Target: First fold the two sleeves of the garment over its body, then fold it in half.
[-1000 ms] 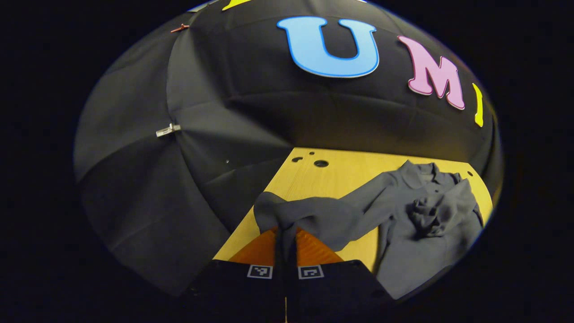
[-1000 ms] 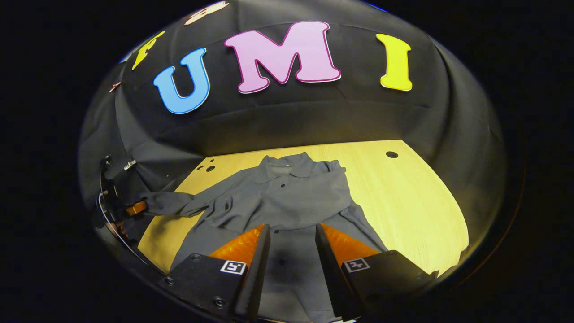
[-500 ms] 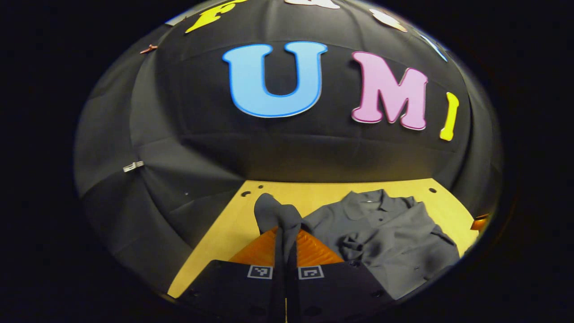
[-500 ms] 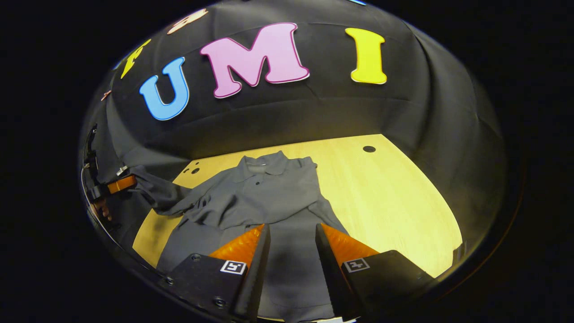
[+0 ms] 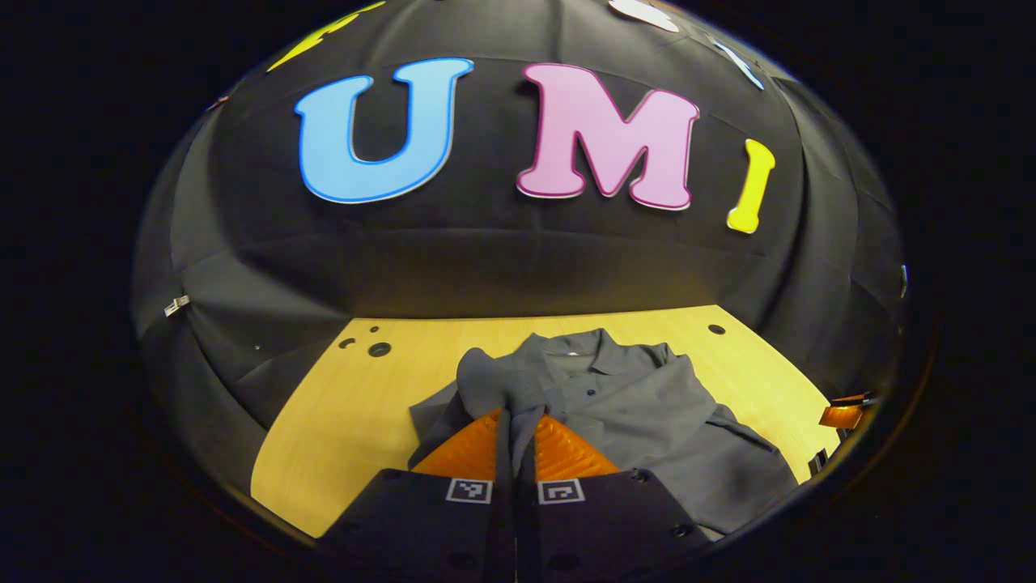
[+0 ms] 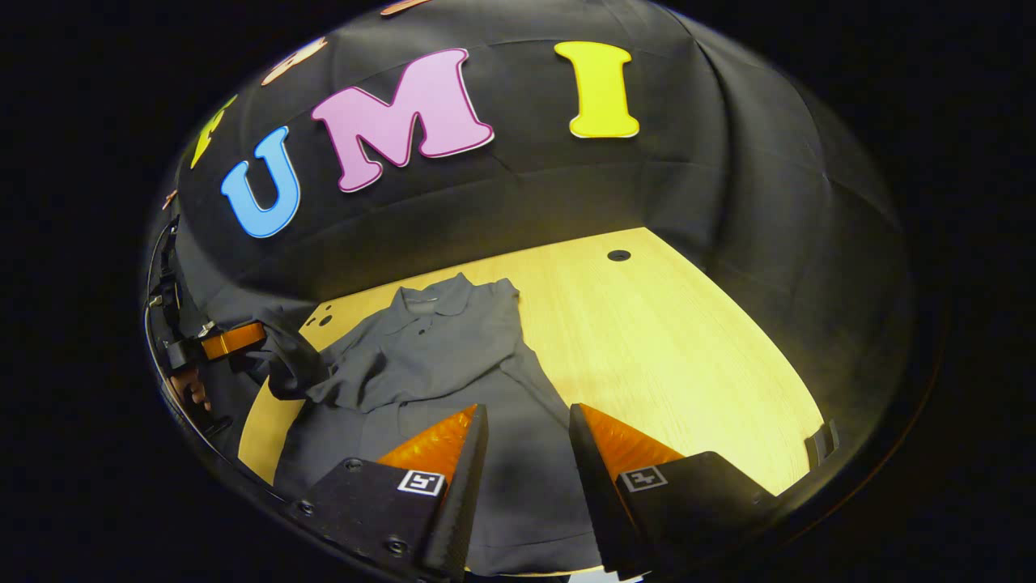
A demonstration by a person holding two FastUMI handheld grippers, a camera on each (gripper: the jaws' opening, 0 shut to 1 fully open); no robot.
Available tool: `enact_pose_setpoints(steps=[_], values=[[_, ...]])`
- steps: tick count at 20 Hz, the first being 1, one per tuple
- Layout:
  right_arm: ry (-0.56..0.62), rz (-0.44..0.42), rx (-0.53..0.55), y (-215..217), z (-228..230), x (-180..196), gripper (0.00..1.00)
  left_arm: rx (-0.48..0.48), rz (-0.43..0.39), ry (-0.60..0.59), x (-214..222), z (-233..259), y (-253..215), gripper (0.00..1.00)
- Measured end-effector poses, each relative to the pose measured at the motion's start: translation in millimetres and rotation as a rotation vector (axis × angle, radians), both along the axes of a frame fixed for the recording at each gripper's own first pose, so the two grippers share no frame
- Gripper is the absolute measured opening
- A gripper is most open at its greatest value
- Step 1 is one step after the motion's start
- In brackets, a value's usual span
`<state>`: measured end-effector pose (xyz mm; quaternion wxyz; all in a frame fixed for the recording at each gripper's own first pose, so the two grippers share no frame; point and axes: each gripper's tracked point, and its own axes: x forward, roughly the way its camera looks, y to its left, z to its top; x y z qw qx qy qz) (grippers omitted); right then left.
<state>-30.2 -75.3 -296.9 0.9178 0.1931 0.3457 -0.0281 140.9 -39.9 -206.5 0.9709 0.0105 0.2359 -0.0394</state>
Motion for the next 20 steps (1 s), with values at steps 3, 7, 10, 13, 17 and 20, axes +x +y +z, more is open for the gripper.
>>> enact_pose_setpoints(steps=[3,7,10,13,17,20], values=[[0.016,-0.008,0.013,-14.2,-8.5,-5.1,0.63,0.006,-0.024,0.021,9.5,-16.5,-29.0,0.06],[0.034,-0.01,0.021,-32.2,-21.3,-8.9,0.64,0.028,-0.046,0.051,19.4,-40.0,-65.7,0.06],[0.048,-0.003,0.023,-43.9,-29.8,-11.7,0.64,0.054,-0.053,0.071,25.0,-58.5,-87.9,0.06],[0.064,-0.002,0.024,-56.3,-39.2,-12.6,0.64,0.089,-0.059,0.092,29.3,-77.9,-104.6,0.07],[0.072,-0.007,0.022,-70.4,-44.5,-13.2,0.64,0.086,-0.086,0.135,32.3,-103.8,-129.5,0.08],[0.074,-0.01,0.02,-78.2,-47.1,-10.5,0.64,0.089,-0.116,0.167,32.9,-120.9,-146.2,0.15]])
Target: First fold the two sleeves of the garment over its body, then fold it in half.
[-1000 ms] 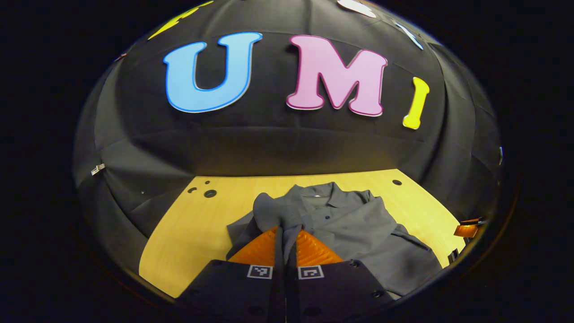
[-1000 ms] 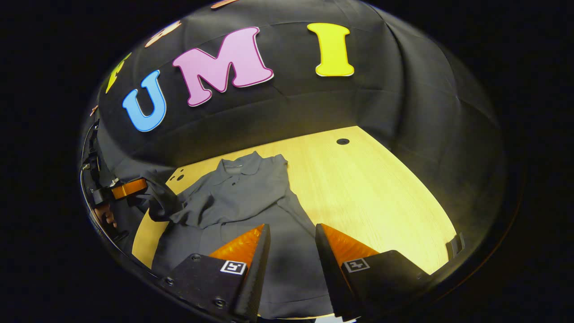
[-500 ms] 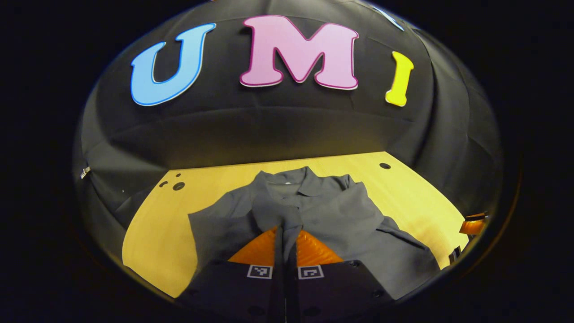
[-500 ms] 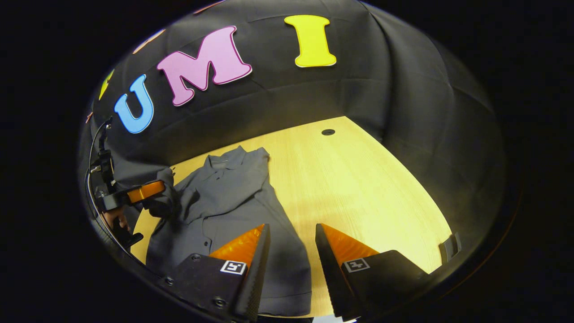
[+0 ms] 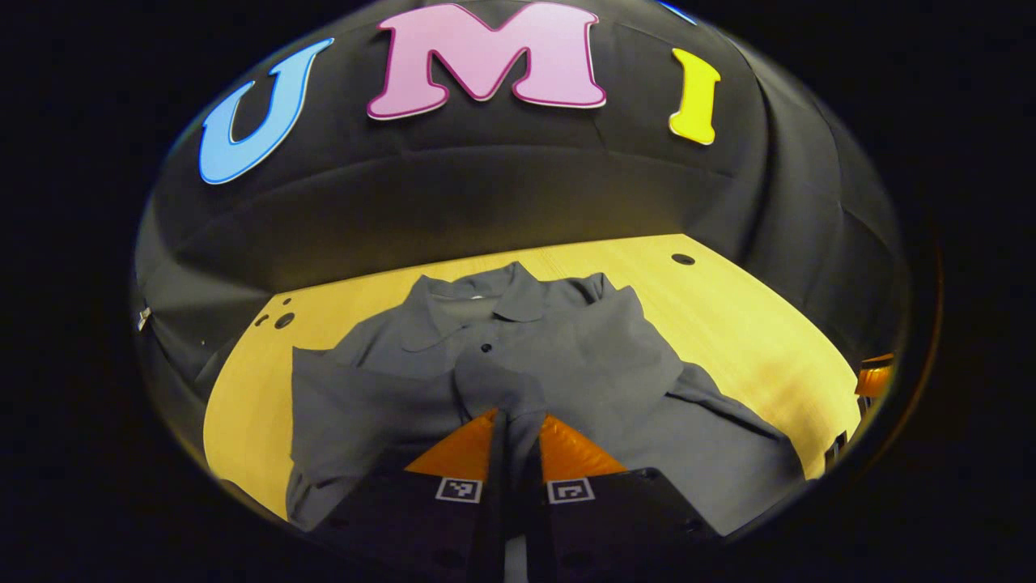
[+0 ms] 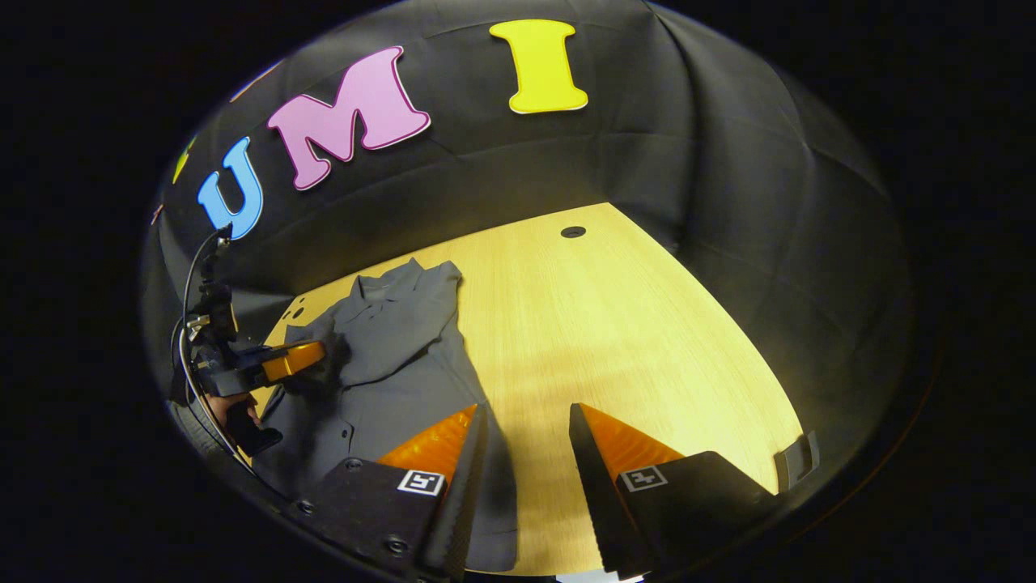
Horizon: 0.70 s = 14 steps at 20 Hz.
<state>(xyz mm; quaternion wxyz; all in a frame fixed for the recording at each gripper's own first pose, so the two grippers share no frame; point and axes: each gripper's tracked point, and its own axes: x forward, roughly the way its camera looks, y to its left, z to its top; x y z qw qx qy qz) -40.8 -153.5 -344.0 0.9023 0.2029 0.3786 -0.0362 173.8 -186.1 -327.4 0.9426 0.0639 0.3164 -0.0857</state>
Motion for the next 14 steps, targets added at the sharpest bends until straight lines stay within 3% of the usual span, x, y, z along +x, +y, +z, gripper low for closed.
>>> enact_pose_setpoints(steps=[1,2,3,6,7,12,14], values=[[0.003,-0.001,0.002,-2.1,-0.8,1.4,0.64,0.001,-0.011,0.011,-1.3,-6.1,-5.5,0.19],[0.004,-0.002,0.003,-3.9,-1.7,2.5,0.64,0.008,-0.017,0.019,-1.2,-10.9,-8.9,0.14],[0.006,0.0,0.004,-5.5,-2.9,3.5,0.64,0.013,-0.025,0.03,-3.2,-14.1,-12.0,0.36],[0.015,0.012,0.008,-4.3,-6.4,5.8,0.64,-0.01,-0.059,0.054,-8.7,-21.2,-29.7,0.55],[0.018,0.016,0.01,-3.8,-6.9,6.4,0.64,-0.026,-0.075,0.054,-10.1,-20.6,-37.8,0.69],[0.022,0.043,0.014,5.1,-9.0,10.1,0.64,-0.087,-0.117,0.039,-22.9,-1.9,-67.4,0.87],[0.021,0.044,0.014,8.7,-8.3,10.9,0.64,-0.096,-0.106,0.057,-30.8,-1.2,-67.9,1.0]])
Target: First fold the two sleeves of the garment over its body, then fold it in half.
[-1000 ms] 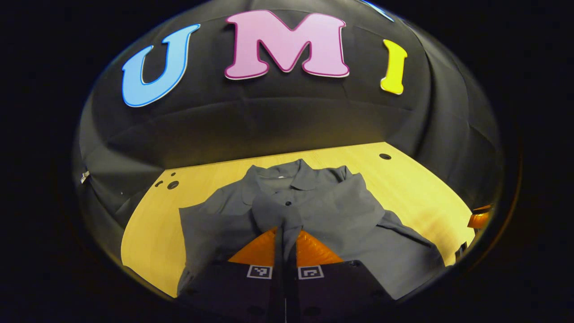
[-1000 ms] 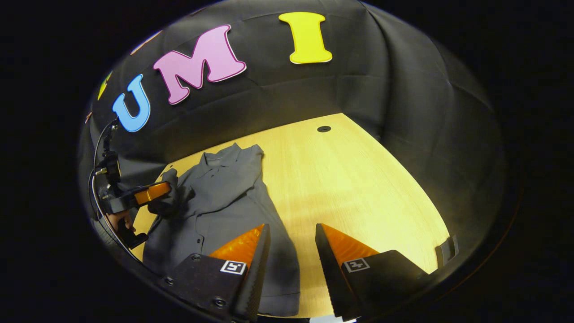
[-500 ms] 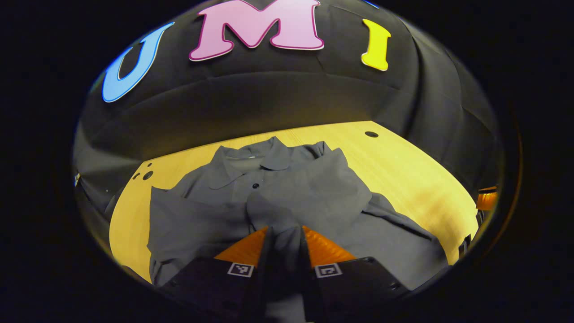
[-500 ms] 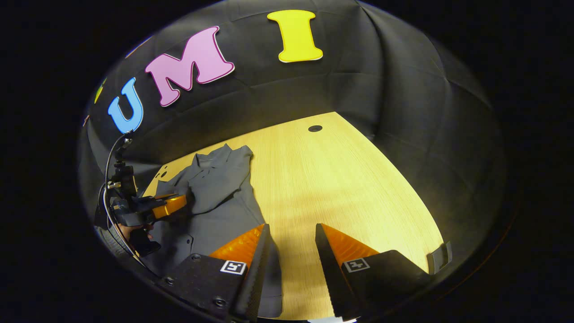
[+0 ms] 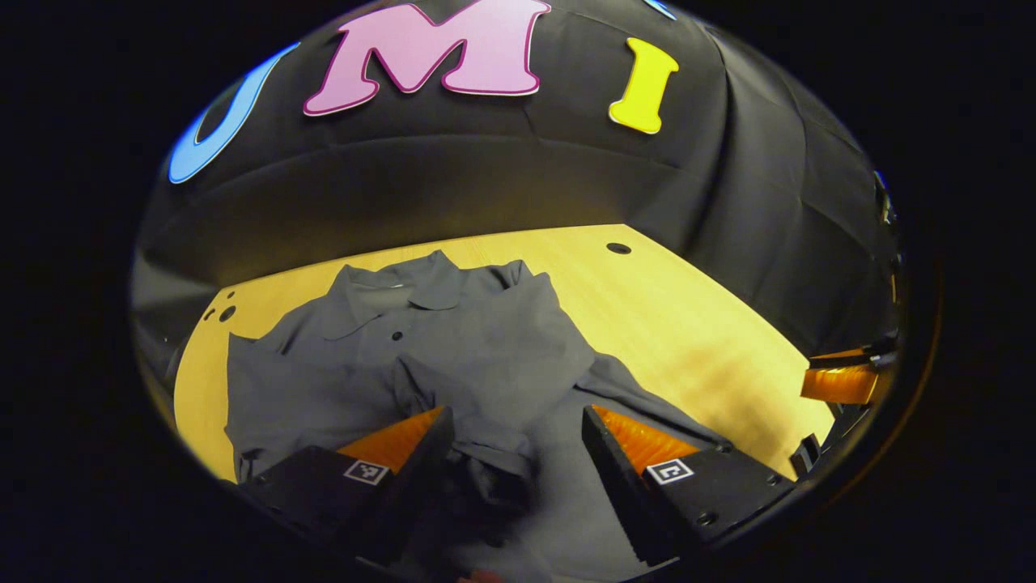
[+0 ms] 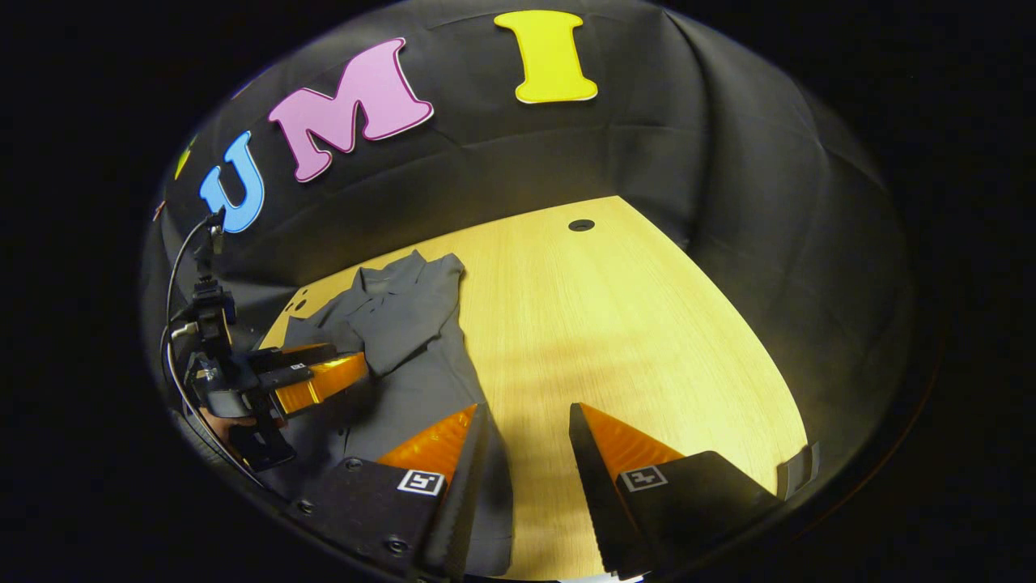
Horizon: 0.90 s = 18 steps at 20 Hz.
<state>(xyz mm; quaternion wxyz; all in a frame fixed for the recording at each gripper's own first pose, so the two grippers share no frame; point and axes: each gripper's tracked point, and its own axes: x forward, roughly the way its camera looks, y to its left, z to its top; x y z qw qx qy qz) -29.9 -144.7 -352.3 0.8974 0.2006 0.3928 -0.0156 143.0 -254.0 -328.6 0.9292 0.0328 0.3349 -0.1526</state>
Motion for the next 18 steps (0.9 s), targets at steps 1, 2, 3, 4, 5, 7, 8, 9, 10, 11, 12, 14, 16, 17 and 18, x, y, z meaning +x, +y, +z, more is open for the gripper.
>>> enact_pose_setpoints(steps=[1,2,3,4,5,7,8,9,10,11,12,14,16,17,18], values=[[0.0,0.002,0.006,2.8,0.3,-0.4,0.64,-0.006,0.007,0.008,-5.0,2.0,1.0,0.98],[-0.002,0.003,0.01,6.4,1.9,-0.8,0.64,-0.016,0.009,0.014,-10.2,5.3,1.9,0.99],[-0.003,0.006,0.016,10.0,3.1,-1.6,0.7,-0.021,0.01,0.016,-14.2,8.3,5.4,0.99],[-0.01,0.009,0.021,13.6,6.4,-3.4,0.72,-0.023,0.01,0.015,-18.5,12.7,10.6,0.99],[-0.013,0.014,0.028,17.7,8.8,-5.3,0.76,-0.02,0.011,0.013,-22.5,16.7,17.1,0.99],[-0.013,0.026,0.038,28.9,12.6,-11.5,0.9,-0.021,0.019,0.01,-34.1,25.5,34.4,0.99],[-0.012,0.034,0.038,33.0,13.7,-16.5,0.96,-0.026,0.026,0.01,-39.0,30.2,43.8,0.99],[-0.005,0.041,0.035,37.7,13.6,-21.1,0.98,-0.032,0.034,0.01,-45.0,34.1,54.0,0.99],[0.005,0.048,0.033,42.1,12.3,-26.5,0.98,-0.037,0.041,0.011,-50.3,38.4,63.9,0.99],[0.015,0.053,0.033,46.5,12.5,-32.2,0.98,-0.038,0.045,0.009,-55.2,41.7,73.5,0.99],[0.027,0.057,0.035,51.9,11.4,-38.2,0.98,-0.037,0.048,0.007,-60.9,45.3,83.2,0.99],[0.048,0.064,0.04,61.8,10.9,-48.9,0.98,-0.029,0.05,0.007,-73.8,49.9,103.6,0.98],[0.065,0.071,0.038,70.4,11.1,-58.1,0.98,-0.018,0.053,0.01,-88.9,52.9,126.0,0.96],[0.074,0.075,0.036,74.9,9.9,-62.0,0.98,-0.012,0.056,0.015,-97.3,53.0,138.3,0.96],[0.085,0.078,0.034,78.7,8.2,-66.9,0.98,-0.004,0.062,0.022,-107.0,53.1,151.0,0.96]])
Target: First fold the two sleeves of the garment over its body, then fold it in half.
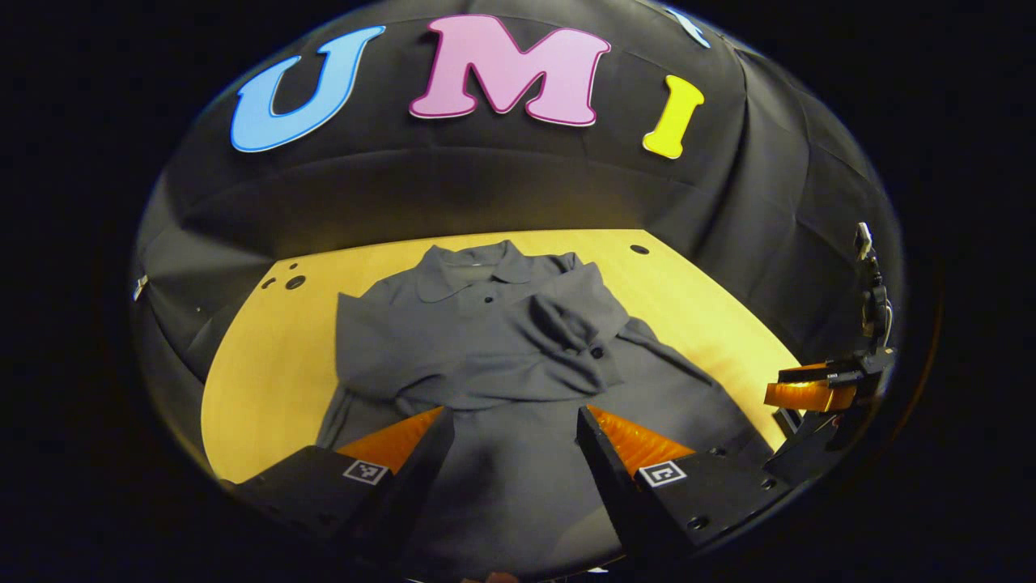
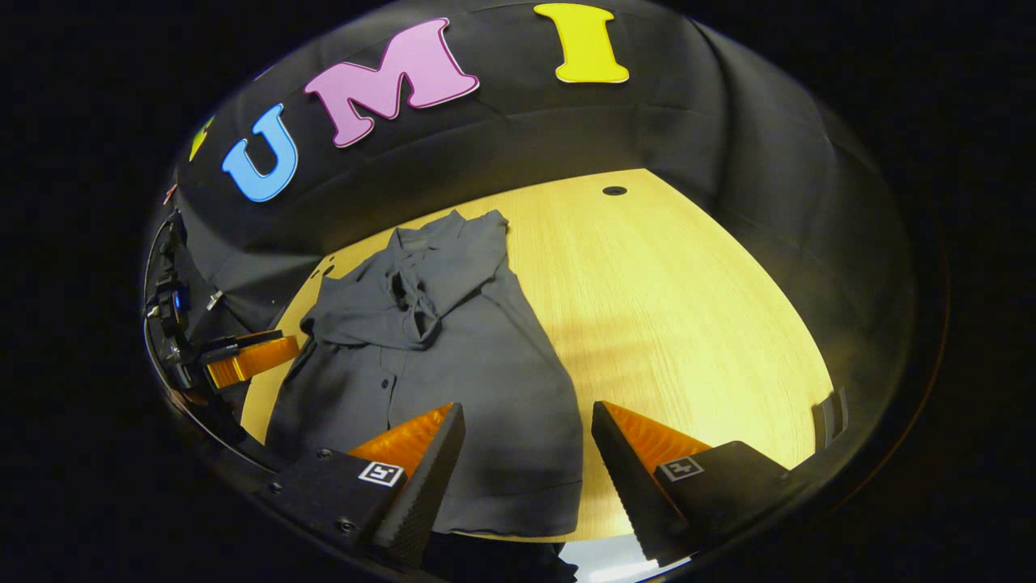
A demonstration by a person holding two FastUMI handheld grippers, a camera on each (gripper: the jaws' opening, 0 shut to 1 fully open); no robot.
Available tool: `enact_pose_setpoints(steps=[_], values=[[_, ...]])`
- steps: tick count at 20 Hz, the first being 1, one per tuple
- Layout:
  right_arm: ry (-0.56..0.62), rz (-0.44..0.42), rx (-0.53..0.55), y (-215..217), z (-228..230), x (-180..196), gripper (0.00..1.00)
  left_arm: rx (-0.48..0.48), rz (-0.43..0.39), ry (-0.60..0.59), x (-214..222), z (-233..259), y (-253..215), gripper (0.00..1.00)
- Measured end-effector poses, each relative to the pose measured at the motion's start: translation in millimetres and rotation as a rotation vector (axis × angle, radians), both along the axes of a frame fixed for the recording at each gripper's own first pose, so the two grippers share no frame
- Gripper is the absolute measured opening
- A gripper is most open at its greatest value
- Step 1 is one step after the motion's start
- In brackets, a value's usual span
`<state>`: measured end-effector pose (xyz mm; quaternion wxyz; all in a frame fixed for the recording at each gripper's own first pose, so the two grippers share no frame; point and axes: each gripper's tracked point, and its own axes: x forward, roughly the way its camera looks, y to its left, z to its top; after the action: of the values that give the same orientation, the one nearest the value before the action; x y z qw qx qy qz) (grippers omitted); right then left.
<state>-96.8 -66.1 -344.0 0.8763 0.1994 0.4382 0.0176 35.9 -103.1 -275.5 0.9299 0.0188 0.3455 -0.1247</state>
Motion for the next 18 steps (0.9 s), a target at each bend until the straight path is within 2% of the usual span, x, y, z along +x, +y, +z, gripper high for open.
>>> enact_pose_setpoints(steps=[4,10,11,12,18], values=[[0.047,0.007,-0.006,12.6,-7.4,-15.2,0.98,0.031,0.037,0.058,-42.0,-13.8,53.3,0.96],[0.116,0.021,-0.028,20.9,-25.1,-38.3,0.98,0.063,0.169,0.171,-99.1,-46.6,123.6,0.96],[0.128,0.018,-0.027,21.5,-29.0,-41.7,0.98,0.073,0.18,0.186,-106.6,-53.5,132.6,0.92],[0.139,0.013,-0.023,21.9,-32.1,-44.8,0.98,0.083,0.189,0.203,-113.2,-60.9,140.9,0.96],[0.215,0.038,-0.046,22.2,-57.2,-65.4,0.98,0.125,0.197,0.308,-135.9,-102.9,162.4,0.96]])
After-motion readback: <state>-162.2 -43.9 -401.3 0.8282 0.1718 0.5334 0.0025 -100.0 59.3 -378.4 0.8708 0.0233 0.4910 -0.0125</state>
